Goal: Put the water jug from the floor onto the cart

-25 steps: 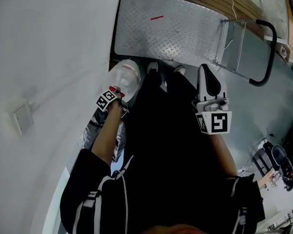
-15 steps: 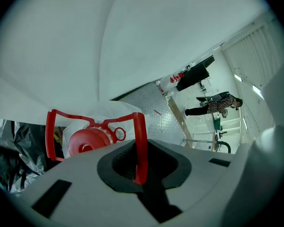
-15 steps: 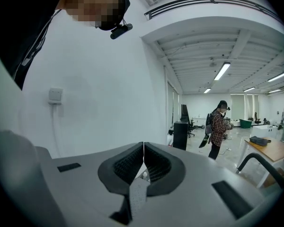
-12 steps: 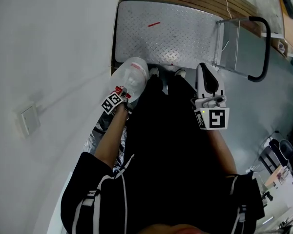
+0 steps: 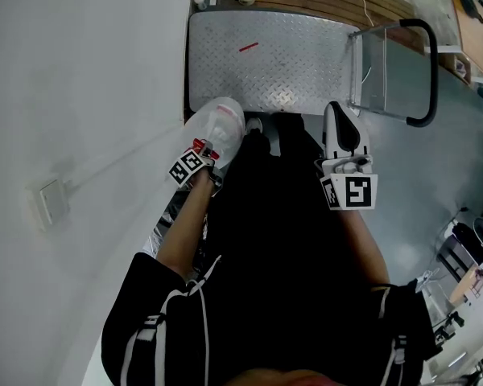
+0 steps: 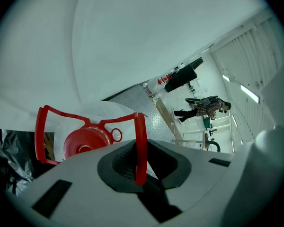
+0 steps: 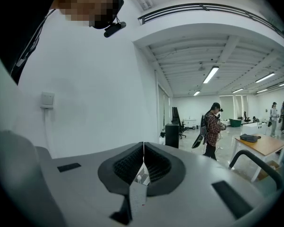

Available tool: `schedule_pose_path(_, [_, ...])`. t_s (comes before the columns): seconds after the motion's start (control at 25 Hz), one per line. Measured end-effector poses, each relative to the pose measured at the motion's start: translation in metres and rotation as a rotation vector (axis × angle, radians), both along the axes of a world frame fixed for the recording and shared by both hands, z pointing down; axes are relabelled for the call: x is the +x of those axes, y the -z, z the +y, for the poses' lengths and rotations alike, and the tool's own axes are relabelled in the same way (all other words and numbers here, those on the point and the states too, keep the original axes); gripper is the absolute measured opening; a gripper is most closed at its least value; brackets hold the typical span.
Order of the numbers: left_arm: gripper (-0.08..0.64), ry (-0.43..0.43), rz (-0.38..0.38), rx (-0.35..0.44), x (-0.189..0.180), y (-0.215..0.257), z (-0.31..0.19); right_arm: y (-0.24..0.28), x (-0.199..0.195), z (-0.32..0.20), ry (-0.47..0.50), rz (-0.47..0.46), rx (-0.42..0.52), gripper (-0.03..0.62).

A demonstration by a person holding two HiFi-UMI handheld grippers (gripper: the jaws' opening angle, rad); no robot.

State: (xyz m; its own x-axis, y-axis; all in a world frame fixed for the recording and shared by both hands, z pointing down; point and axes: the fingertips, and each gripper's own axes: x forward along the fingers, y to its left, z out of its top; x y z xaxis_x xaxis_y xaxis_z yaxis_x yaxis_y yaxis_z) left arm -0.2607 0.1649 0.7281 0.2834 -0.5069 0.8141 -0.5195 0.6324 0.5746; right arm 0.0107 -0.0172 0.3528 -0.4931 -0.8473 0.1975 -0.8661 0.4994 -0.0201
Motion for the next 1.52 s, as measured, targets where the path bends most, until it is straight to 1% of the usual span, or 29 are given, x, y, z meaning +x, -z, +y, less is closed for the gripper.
schedule_pose_path(0.16, [0.066, -0.011, 0.002, 0.018, 0.001, 0.009, -0.009, 0.005, -0.001, -0.003, -0.003, -0.019, 0.016, 0.018])
schedule_pose_path(0.36, [0.066, -0.031, -0.006, 0.027, -0.002, 0.012, -0.019, 0.002, -0.004, -0.003, 0.01, -0.028, 0.014, 0.018])
schedule_pose_path(0.48, [0.066, -0.048, -0.018, 0.027, -0.001, 0.013, -0.027, 0.0, 0.002, -0.005, 0.003, -0.036, 0.012, 0.018])
schedule_pose_path(0.64, [0.066, -0.075, -0.023, 0.028, 0.008, 0.018, -0.039, -0.003, 0.011, -0.008, -0.004, -0.047, 0.005, 0.018])
schedule_pose_path(0.76, [0.067, -0.08, -0.031, 0.027, 0.015, 0.023, -0.051, -0.004, 0.018, -0.012, -0.004, -0.057, 0.004, 0.018])
schedule_pose_path(1.04, [0.067, -0.096, -0.049, 0.012, 0.04, 0.031, -0.081, 0.0, 0.049, -0.029, -0.038, -0.078, 0.007, 0.018])
schedule_pose_path(1.24, [0.067, -0.111, -0.049, 0.03, 0.062, 0.038, -0.114, -0.004, 0.078, -0.046, -0.081, -0.088, -0.008, 0.018])
schedule_pose_path(1.36, [0.066, -0.137, -0.045, 0.031, 0.079, 0.04, -0.135, -0.008, 0.094, -0.058, -0.112, -0.087, -0.018, 0.018])
schedule_pose_path(1.52, [0.066, -0.197, -0.049, 0.03, 0.108, 0.041, -0.165, -0.009, 0.121, -0.077, -0.149, -0.098, -0.014, 0.018])
